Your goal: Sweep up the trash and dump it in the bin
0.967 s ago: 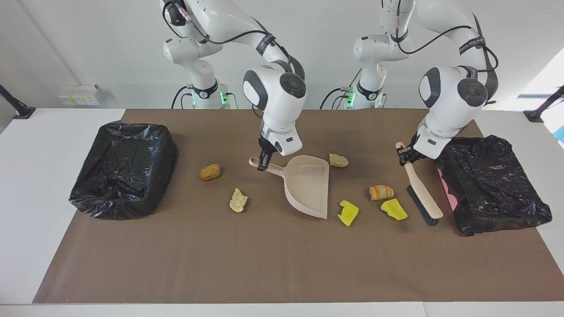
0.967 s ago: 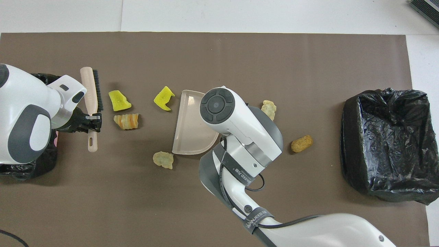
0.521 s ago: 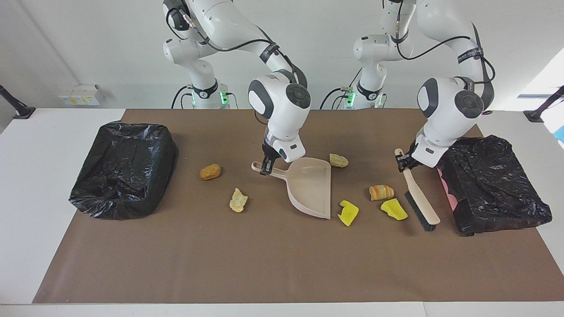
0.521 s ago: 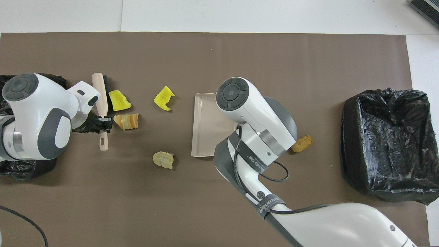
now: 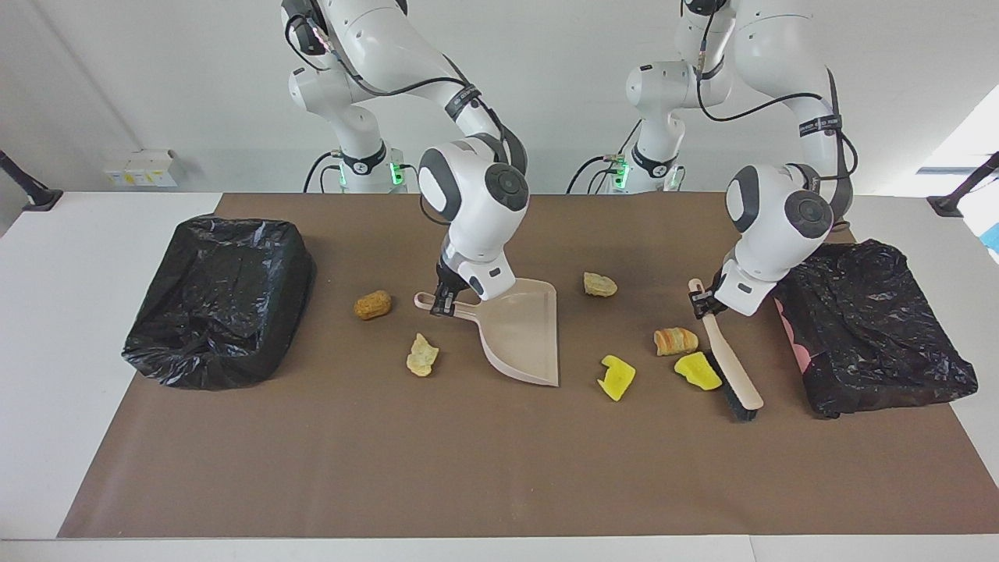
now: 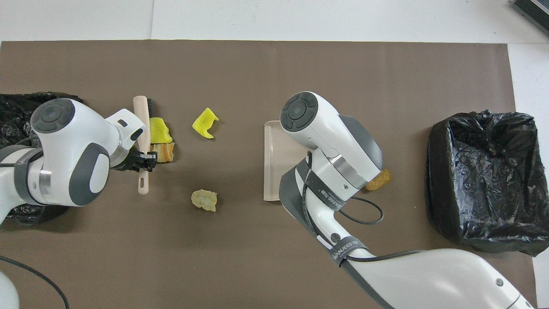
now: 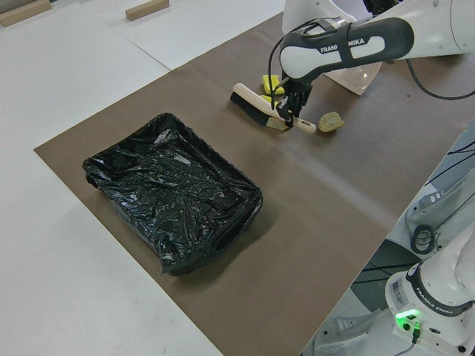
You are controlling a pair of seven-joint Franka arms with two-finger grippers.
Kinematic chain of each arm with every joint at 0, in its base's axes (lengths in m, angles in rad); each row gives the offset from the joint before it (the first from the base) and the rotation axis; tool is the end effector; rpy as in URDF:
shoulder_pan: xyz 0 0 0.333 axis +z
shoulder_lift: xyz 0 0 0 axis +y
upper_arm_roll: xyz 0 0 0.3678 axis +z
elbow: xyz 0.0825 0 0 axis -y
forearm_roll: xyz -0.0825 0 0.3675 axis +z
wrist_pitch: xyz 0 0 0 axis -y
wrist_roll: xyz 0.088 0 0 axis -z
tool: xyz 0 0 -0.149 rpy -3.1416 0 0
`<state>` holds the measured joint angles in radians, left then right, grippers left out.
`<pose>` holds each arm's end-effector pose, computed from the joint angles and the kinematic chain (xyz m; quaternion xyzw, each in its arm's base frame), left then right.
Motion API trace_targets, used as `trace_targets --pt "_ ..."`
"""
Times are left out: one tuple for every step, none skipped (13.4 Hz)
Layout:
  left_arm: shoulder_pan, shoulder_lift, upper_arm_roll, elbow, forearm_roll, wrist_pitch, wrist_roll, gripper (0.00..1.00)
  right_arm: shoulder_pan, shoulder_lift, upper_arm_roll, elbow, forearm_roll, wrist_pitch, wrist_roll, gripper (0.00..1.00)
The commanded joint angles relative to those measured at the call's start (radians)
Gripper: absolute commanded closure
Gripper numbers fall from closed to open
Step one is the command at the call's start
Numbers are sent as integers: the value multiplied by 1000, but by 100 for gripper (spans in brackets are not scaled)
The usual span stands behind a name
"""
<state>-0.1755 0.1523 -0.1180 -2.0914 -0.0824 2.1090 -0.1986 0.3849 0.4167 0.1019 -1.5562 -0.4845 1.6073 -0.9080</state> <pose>0.5186 -0.1626 0.3609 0.9966 -0.0238 -0.0753 0.0252 0.5922 0.2268 0.4112 0.7026 0.6557 -0.2162 0.1723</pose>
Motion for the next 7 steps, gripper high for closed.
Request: trace_targets --pt "-76 -34 14 -41 -33 22 -21 100 12 -7 10 25 50 -15 6 100" --pt "-94 -36 12 -41 -33 22 -19 100 28 -4 10 28 69 -1 21 100" --pt "-110 -37 12 -36 -33 11 -16 100 44 -3 10 30 85 12 55 100" --pt "-116 -36 12 -26 -33 -1 -10 100 61 5 10 24 86 23 85 100" --pt "-116 -36 14 -15 -33 -12 -6 100 78 11 10 19 87 39 104 100" --pt "-113 -39 15 -1 -31 -20 -5 100 81 20 10 18 87 54 106 100" --pt "-104 -43 18 19 -30 -35 -5 100 84 30 10 19 89 65 106 100"
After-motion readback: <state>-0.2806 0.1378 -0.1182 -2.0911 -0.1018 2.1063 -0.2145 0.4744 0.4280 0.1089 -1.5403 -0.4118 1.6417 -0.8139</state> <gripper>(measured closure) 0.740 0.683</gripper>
